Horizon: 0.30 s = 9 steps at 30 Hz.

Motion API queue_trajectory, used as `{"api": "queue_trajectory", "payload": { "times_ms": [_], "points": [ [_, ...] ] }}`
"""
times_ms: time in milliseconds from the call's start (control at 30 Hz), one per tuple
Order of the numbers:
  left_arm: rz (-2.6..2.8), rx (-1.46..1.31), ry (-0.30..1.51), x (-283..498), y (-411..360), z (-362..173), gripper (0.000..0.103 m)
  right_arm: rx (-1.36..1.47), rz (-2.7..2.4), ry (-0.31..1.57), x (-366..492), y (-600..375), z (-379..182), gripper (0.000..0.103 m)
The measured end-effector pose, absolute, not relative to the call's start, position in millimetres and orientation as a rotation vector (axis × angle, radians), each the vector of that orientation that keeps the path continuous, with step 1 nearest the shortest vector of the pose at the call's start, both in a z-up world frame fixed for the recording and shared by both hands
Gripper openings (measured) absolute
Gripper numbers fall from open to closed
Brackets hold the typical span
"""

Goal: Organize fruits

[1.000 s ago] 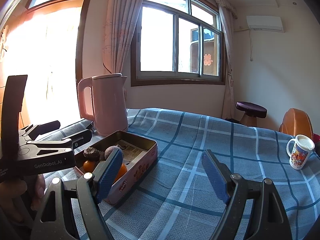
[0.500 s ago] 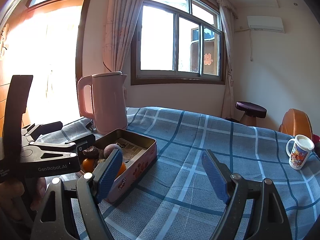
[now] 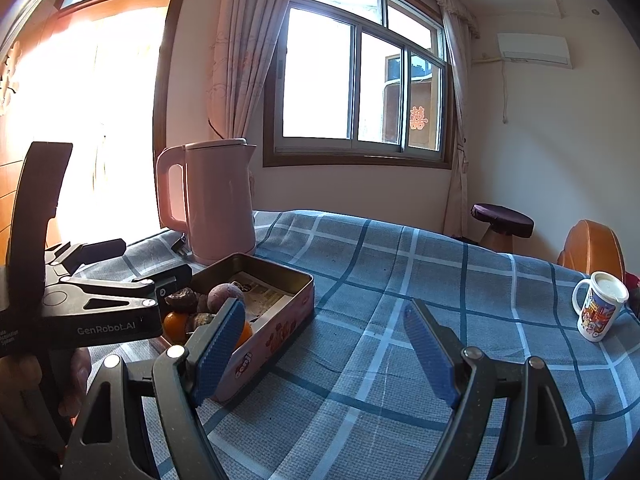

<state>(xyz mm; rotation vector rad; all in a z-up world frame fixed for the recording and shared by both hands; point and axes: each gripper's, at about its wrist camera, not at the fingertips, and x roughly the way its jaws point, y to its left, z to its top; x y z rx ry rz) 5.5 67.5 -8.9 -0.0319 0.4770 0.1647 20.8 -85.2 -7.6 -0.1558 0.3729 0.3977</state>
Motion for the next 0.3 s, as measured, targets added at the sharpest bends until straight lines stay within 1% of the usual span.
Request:
{"api": "queue_trajectory", "payload": {
  "times_ms": [300],
  "points": [
    [0.159, 0.011, 0.457, 2.5, 61.0, -9.6, 0.103, -0.163, 0.399, 0.378, 20.8, -86.0, -8.3, 0.083]
  ]
}}
